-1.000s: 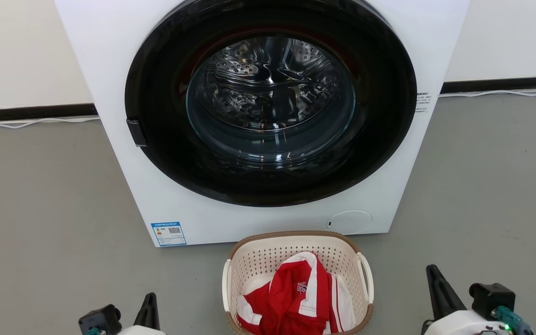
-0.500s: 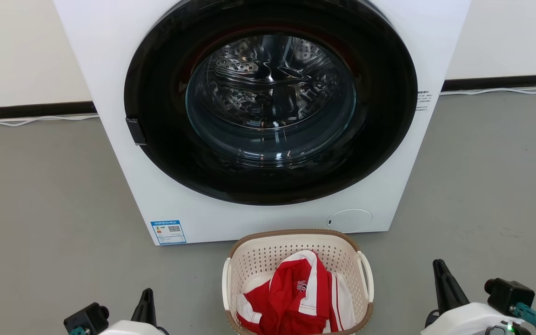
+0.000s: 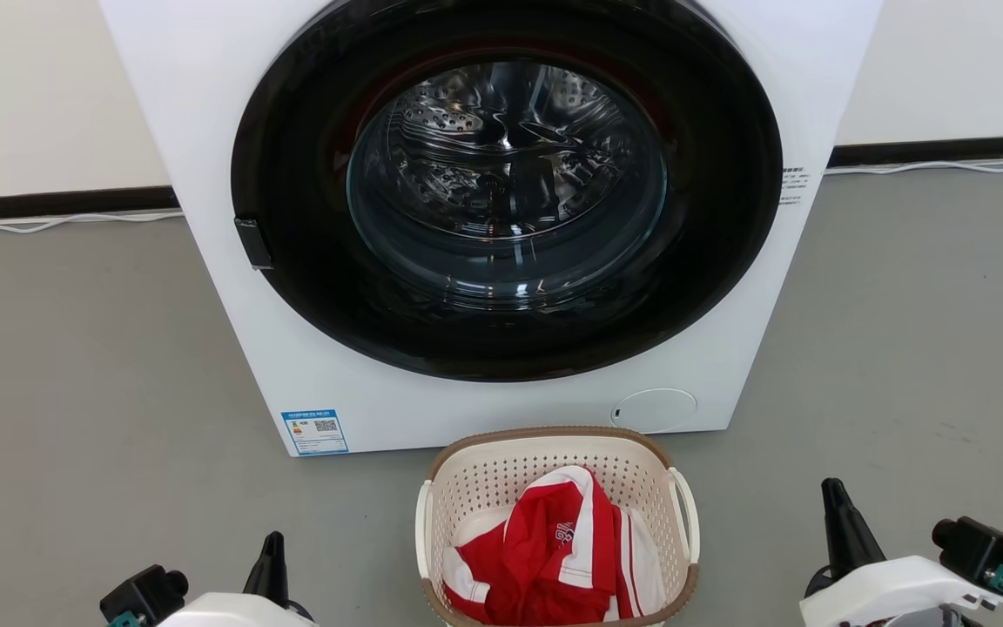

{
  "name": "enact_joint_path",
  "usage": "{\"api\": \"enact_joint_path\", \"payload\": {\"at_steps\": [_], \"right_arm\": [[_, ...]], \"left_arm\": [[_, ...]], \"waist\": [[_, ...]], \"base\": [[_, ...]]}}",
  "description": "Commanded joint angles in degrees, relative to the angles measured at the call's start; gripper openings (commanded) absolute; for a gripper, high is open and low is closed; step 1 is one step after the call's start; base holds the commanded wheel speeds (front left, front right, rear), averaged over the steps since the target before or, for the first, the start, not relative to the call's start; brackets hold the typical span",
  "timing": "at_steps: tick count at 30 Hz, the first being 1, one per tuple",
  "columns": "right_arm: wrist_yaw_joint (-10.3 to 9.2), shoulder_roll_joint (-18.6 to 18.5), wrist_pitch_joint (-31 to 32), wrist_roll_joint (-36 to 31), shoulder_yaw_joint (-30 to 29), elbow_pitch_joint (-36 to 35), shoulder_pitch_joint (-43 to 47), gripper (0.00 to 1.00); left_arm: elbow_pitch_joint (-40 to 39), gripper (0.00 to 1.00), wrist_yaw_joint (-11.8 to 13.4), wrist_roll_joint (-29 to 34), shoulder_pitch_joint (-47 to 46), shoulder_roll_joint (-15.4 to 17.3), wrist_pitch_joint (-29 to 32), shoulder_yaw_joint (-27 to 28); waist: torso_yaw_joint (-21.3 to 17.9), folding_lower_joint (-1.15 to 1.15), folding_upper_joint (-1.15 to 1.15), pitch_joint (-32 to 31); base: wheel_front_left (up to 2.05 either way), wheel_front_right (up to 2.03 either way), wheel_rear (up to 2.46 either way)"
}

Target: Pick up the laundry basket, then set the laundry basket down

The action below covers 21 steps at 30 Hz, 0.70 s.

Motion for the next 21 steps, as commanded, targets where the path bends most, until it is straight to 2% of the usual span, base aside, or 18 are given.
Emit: {"api": "enact_joint_path", "payload": {"at_steps": [1,21], "right_arm": [[0.14,-0.2,0.4,1.64,-0.01,-1.88,-2.01,0.0],[0.21,-0.22,3.89,17.1,-0.59,-4.64,-2.04,0.0]], "left_arm": [[-1.94,0.0,-0.76,-1.5,-2.5,0.37,0.17,0.98],[-4.75,0.0,-2.53,-13.46,-2.83,0.55,3.71,2.72]], "waist": [[0.0,-0.01,0.0,0.02],[0.0,-0.01,0.0,0.46]], "base": [[0.0,0.0,0.0],[0.0,0.0,0.0]]}}
